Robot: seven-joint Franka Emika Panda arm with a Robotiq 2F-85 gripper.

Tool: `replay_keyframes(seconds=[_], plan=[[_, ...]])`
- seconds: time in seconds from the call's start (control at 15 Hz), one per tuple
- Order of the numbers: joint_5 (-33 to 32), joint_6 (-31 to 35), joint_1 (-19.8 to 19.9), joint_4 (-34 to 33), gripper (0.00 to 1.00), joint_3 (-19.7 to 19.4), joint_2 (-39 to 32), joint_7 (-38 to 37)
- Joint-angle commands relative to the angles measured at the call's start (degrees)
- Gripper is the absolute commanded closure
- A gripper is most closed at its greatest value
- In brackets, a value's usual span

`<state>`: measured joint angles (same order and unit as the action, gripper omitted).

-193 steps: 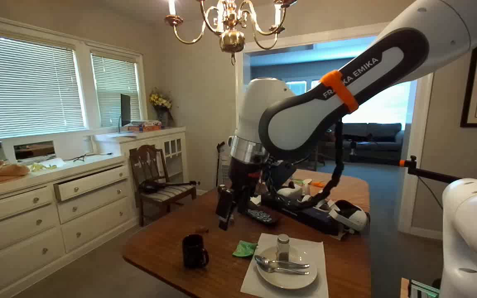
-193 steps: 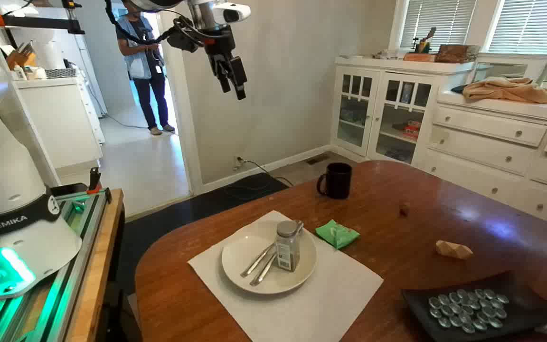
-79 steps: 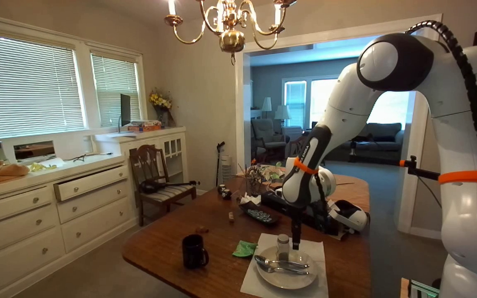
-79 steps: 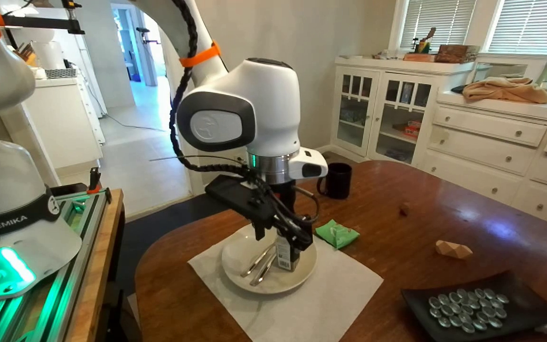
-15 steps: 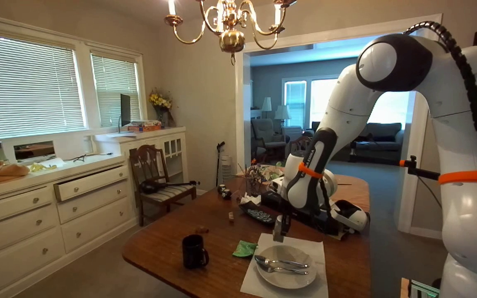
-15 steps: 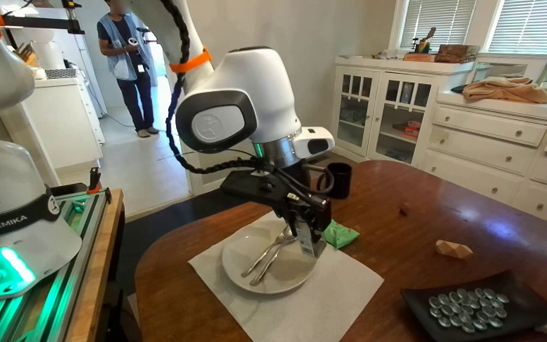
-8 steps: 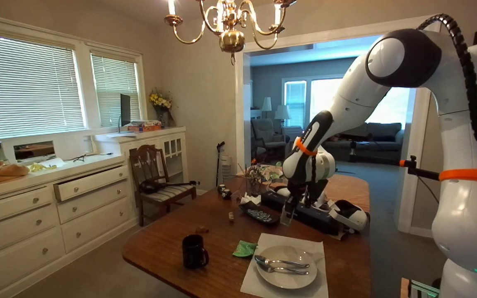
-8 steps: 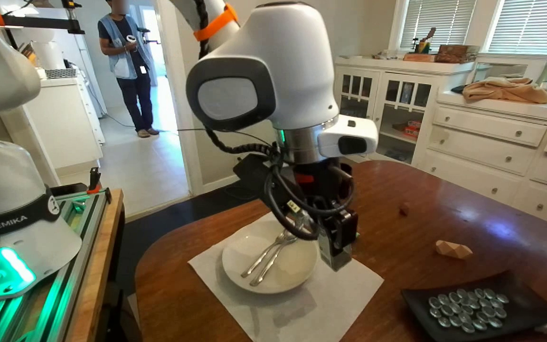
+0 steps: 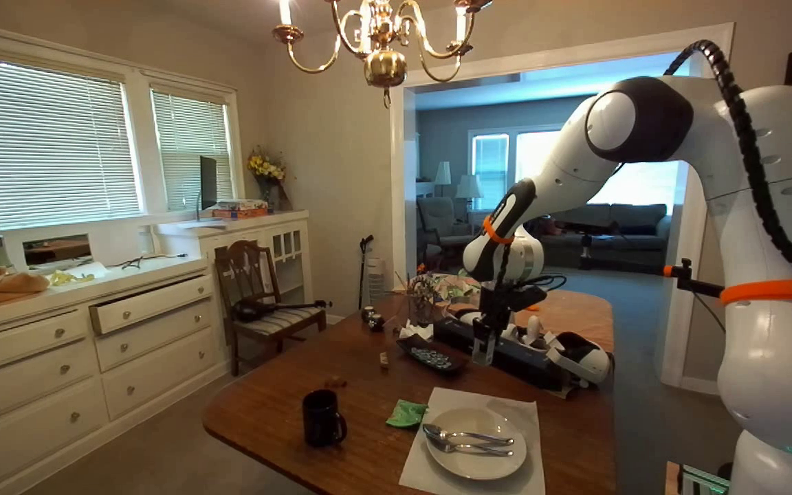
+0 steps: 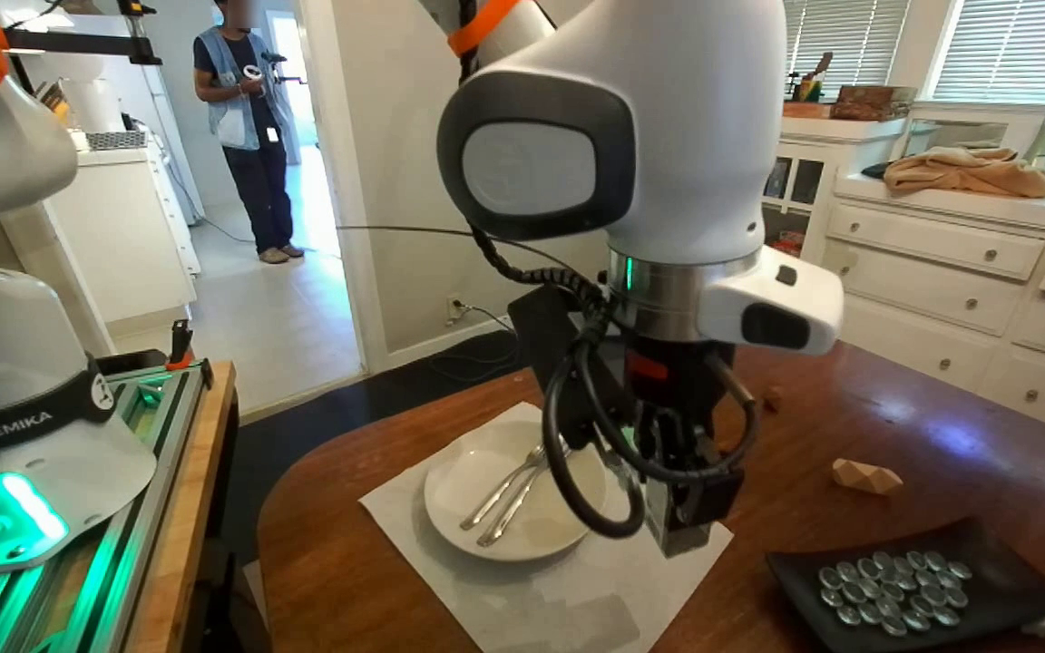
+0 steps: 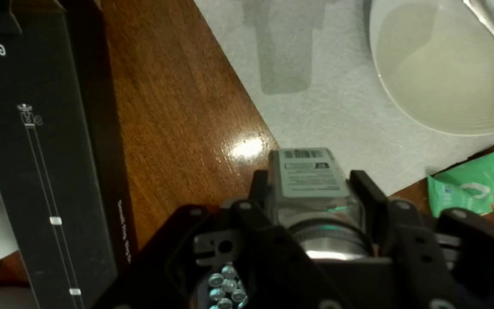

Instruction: Put the spice table on the table and the fork inside the cup

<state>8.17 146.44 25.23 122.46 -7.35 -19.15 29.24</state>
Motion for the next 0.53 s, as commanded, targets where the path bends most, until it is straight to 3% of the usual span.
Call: replay_keyframes(seconds=[0.0, 0.47], plan=[[-1.5, -0.5, -1.9, -4.8, 0.75, -1.8, -6.5, -6.4], [-1.8, -0.6, -2.0, -10.5, 0.75, -1.9, -14.6, -12.6]])
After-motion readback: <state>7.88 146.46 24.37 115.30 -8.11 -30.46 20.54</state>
